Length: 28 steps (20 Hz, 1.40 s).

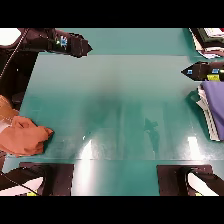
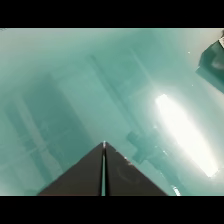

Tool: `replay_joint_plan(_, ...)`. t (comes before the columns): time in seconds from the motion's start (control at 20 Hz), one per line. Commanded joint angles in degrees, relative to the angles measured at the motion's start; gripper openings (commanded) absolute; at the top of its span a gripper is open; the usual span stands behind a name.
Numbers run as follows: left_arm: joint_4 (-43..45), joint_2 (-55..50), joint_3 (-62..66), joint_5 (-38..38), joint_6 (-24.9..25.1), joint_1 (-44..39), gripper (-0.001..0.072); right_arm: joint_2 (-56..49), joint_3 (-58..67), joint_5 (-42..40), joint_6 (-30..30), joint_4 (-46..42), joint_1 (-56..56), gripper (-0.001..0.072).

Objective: Fold the shirts.

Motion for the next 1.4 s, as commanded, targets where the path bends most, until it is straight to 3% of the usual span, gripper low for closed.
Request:
replay_joint_plan(0.0, 0.0, 0.0, 0.0, 0.0, 0.0, 0.0, 0.0025, 0.0, 0.0, 0.1, 0.0, 0.0, 0.0, 0.0018)
replay_joint_plan(0.55, -0.6, 0.0, 0.0, 0.3, 0.0, 0.0, 0.0024, 0.0, 0.0, 1.0, 0.0, 0.1, 0.0, 0.0018)
replay_joint_plan(0.7, -0.7, 0.1, 0.2, 3.6, 0.0, 0.0, 0.0024, 0.0, 0.0, 1.4, 0.0, 0.1, 0.0, 0.0018)
replay_joint_plan(0.95, 13.9, 7.0, -2.1, -18.8, -2.5, 8.3, 0.0024, 0.0, 0.0, 2.3, 0.0, 0.1, 0.0, 0.0018)
replay_joint_plan(1.1, 24.3, 17.5, -13.2, -24.1, -4.2, 15.0, 0.0024, 0.0, 0.0, 2.3, 0.0, 0.1, 0.0, 0.0018)
replay_joint_plan(1.25, 29.1, 26.5, -26.5, -30.6, -5.0, 21.7, 0.0030, 0.0, 0.0, 2.3, 0.0, 0.1, 0.0, 0.0018)
replay_joint_plan(1.35, 29.3, 29.7, -35.0, -33.5, -5.8, 25.5, 0.0547, 0.0, 0.0, 2.1, 0.0, 0.1, 0.0, 0.0018)
